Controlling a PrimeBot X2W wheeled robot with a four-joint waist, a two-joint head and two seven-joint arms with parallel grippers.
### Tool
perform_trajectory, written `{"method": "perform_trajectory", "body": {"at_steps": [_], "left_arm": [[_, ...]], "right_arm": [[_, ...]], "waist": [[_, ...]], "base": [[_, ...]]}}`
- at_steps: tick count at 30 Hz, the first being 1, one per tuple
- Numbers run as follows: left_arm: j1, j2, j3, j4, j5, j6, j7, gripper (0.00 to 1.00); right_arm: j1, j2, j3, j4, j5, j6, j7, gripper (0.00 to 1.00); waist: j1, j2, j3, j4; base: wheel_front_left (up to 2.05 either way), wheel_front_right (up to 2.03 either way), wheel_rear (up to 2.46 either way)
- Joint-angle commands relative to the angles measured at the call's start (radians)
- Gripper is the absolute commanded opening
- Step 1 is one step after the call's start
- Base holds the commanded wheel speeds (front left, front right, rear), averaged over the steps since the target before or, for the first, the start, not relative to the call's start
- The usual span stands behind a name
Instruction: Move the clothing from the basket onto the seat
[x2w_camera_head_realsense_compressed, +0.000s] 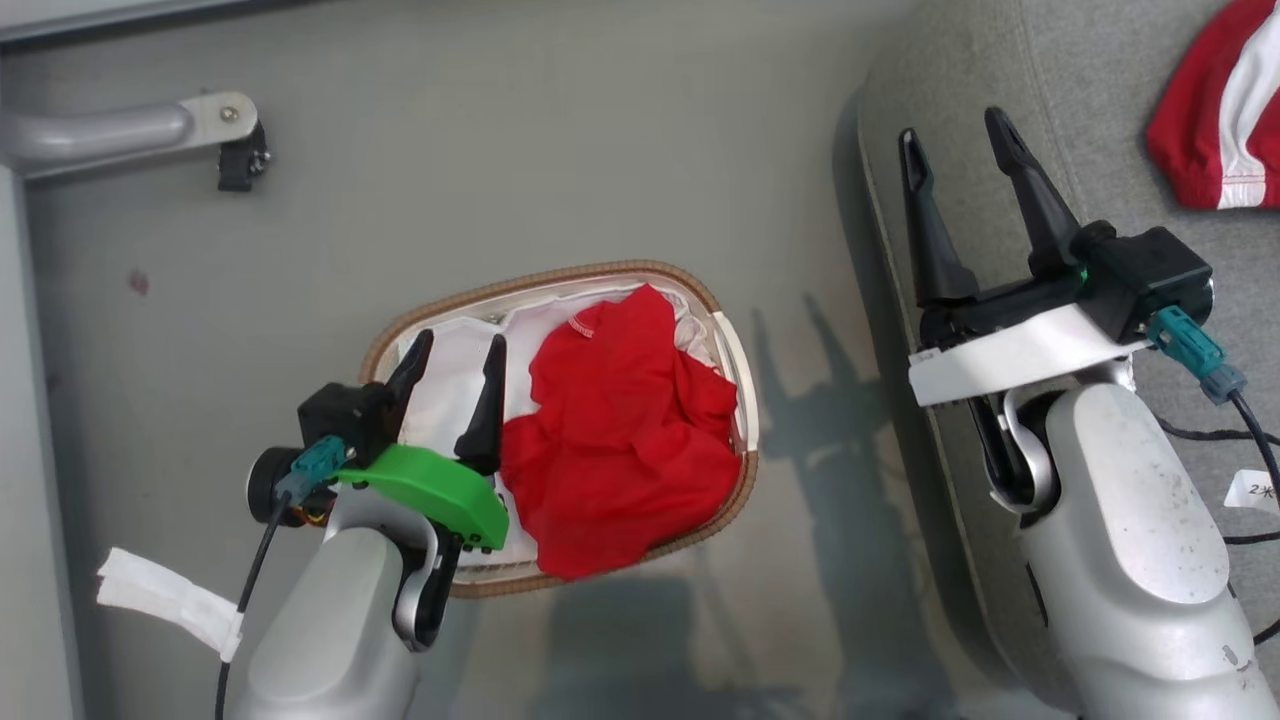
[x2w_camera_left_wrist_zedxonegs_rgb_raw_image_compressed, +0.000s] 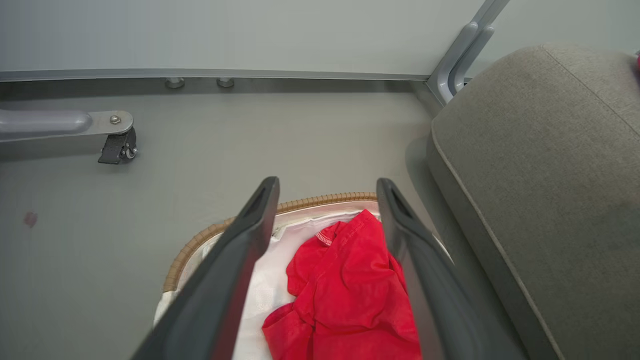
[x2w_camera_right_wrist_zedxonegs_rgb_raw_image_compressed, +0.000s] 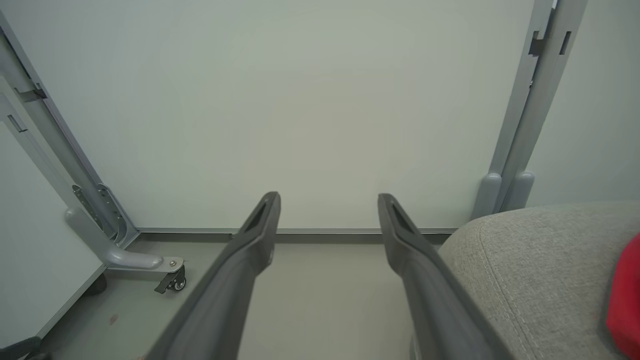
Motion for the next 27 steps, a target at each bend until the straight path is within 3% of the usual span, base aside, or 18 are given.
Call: {"method": "perform_trajectory", "body": {"at_steps": [1, 13, 27], "left_arm": [[-0.039, 0.017, -0.015, 0.013, -0.009, -0.004, 0.001, 1.0], [-0.212, 0.05, -0.201, 0.144, -0.106, -0.004, 0.001, 1.0], [-0.371, -0.012, -0.488, 0.349, -0.245, -0.004, 0.025, 1.0]], "right_arm": [[-0.014, -0.003, 0.003, -0.012, 0.013, -0.001, -0.001, 1.0], [-0.082, -0.003, 0.045, -0.09, 0.068, -0.001, -0.001, 1.0], [-0.106, -0.002, 0.084, -0.144, 0.08, -0.001, -0.001, 1.0]], "waist": [[0.0, 0.0, 0.112, -0.05], [0.0, 0.0, 0.265, -0.111], [0.0, 0.0, 0.344, -0.178]], "base": [[0.0, 0.0, 0.0], [0.0, 0.0, 0.0], [0.0, 0.0, 0.0]]}}
